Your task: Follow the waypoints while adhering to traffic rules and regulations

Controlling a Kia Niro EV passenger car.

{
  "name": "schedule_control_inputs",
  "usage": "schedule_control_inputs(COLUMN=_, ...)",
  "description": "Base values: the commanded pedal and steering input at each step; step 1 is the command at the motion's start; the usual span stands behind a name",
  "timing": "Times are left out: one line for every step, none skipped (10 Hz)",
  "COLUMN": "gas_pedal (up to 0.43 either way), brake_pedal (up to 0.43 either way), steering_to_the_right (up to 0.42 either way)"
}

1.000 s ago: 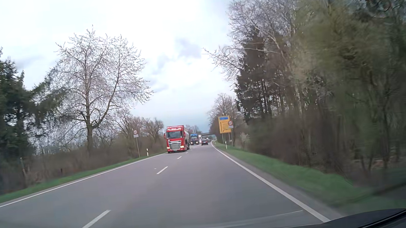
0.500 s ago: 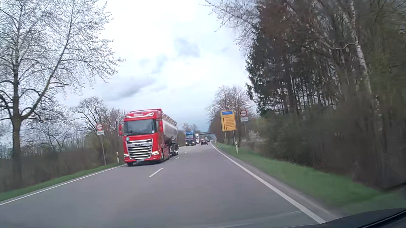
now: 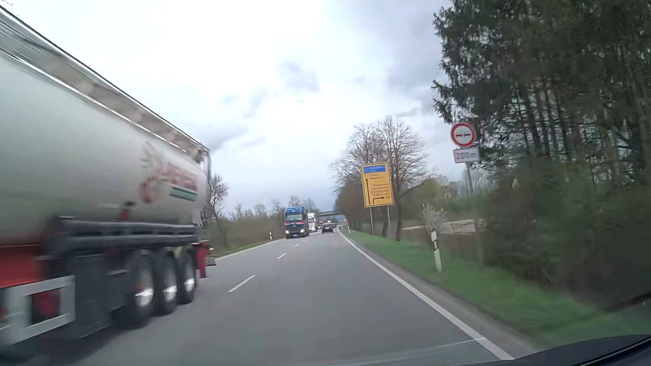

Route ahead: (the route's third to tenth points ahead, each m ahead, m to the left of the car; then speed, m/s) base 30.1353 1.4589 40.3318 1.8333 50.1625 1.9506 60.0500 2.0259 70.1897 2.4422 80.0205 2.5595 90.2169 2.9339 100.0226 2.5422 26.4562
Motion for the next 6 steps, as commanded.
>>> schedule_control_inputs(gas_pedal=0.138, brake_pedal=0.0, steering_to_the_right=0.0)
schedule_control_inputs(gas_pedal=0.13, brake_pedal=0.0, steering_to_the_right=0.0)
schedule_control_inputs(gas_pedal=0.13, brake_pedal=0.0, steering_to_the_right=0.0)
schedule_control_inputs(gas_pedal=0.13, brake_pedal=0.0, steering_to_the_right=0.0)
schedule_control_inputs(gas_pedal=0.118, brake_pedal=0.0, steering_to_the_right=0.0)
schedule_control_inputs(gas_pedal=0.118, brake_pedal=0.0, steering_to_the_right=0.0)
